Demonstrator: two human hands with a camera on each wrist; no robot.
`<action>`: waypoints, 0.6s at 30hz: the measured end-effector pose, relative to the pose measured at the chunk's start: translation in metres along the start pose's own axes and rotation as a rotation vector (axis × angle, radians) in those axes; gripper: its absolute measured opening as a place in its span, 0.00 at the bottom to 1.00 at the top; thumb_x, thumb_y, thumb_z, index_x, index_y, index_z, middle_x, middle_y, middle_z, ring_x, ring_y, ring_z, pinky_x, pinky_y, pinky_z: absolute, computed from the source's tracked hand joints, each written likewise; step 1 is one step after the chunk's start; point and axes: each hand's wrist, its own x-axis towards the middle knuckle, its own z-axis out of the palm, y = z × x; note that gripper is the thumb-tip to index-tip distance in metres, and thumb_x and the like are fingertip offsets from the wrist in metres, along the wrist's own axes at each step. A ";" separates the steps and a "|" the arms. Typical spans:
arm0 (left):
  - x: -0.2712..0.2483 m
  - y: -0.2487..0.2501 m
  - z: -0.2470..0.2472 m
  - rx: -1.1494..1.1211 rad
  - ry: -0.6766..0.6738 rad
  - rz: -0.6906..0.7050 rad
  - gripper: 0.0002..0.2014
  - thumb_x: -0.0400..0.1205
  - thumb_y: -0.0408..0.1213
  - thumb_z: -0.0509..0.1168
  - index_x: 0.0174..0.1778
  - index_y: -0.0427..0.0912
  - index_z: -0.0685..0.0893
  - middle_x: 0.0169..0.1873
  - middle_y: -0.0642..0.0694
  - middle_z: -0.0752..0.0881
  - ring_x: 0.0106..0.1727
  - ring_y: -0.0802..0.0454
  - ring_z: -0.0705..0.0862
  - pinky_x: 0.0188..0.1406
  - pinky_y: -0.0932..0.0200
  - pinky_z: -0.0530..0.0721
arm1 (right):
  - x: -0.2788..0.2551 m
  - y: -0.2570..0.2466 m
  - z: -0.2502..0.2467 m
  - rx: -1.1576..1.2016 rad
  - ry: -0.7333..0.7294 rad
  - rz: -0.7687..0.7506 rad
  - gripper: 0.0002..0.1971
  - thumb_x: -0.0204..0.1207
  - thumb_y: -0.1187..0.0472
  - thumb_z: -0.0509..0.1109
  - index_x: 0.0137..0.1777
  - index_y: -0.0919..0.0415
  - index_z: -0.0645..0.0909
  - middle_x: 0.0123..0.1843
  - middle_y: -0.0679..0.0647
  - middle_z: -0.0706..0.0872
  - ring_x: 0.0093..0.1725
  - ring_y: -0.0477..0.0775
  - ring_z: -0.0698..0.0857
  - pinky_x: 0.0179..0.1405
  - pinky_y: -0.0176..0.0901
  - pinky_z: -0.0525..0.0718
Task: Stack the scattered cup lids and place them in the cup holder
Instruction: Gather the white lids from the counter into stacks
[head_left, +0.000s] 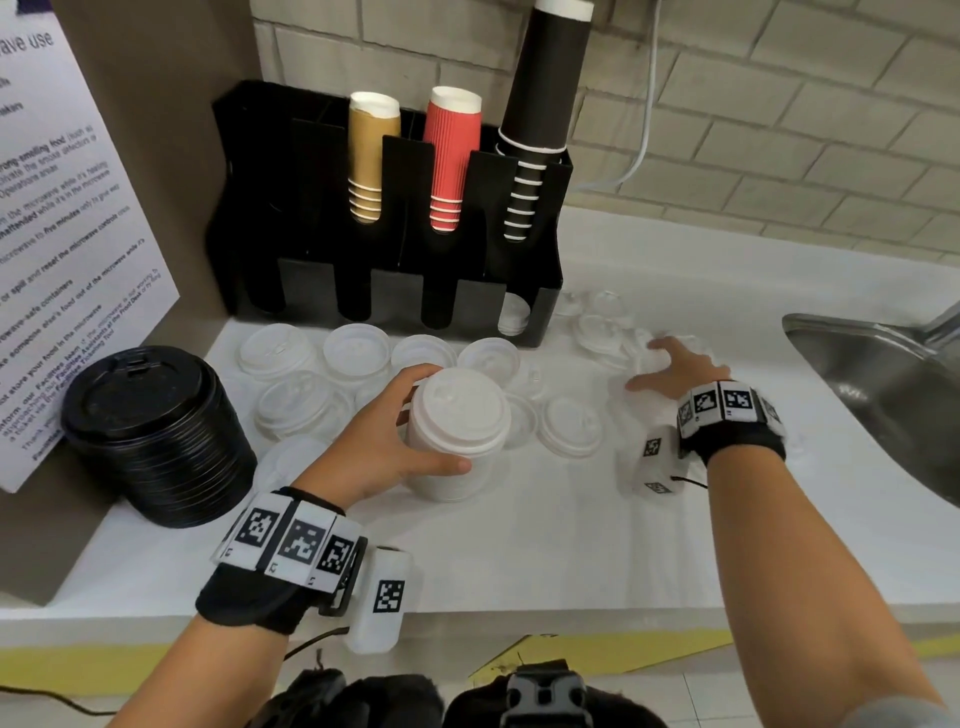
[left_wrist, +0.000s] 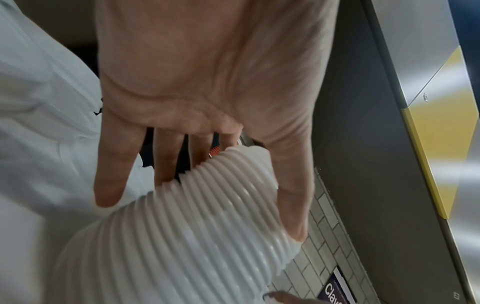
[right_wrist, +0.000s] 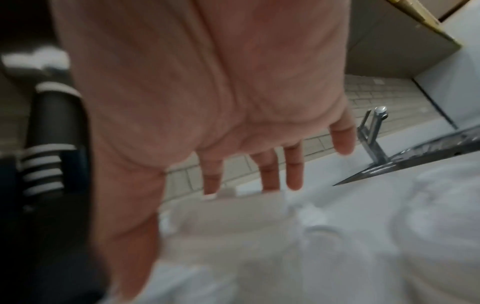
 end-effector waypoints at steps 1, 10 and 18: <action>0.000 0.000 0.000 0.002 0.003 0.000 0.41 0.62 0.40 0.85 0.67 0.65 0.73 0.65 0.66 0.78 0.69 0.65 0.75 0.59 0.72 0.72 | 0.000 -0.004 -0.006 0.036 -0.040 -0.054 0.40 0.67 0.41 0.77 0.78 0.41 0.64 0.76 0.61 0.72 0.74 0.68 0.69 0.71 0.55 0.69; 0.002 -0.002 0.000 0.009 0.008 0.000 0.40 0.62 0.39 0.85 0.65 0.67 0.73 0.64 0.66 0.79 0.67 0.66 0.75 0.58 0.73 0.72 | 0.019 -0.009 0.008 -0.032 -0.065 0.001 0.38 0.76 0.56 0.72 0.82 0.49 0.57 0.75 0.62 0.74 0.70 0.66 0.77 0.58 0.51 0.75; 0.002 0.000 0.001 0.008 0.005 -0.006 0.40 0.63 0.38 0.85 0.65 0.67 0.72 0.64 0.65 0.79 0.67 0.66 0.75 0.57 0.73 0.72 | 0.011 -0.006 0.006 0.002 -0.001 0.020 0.37 0.74 0.57 0.74 0.79 0.53 0.59 0.70 0.67 0.75 0.64 0.68 0.80 0.53 0.53 0.76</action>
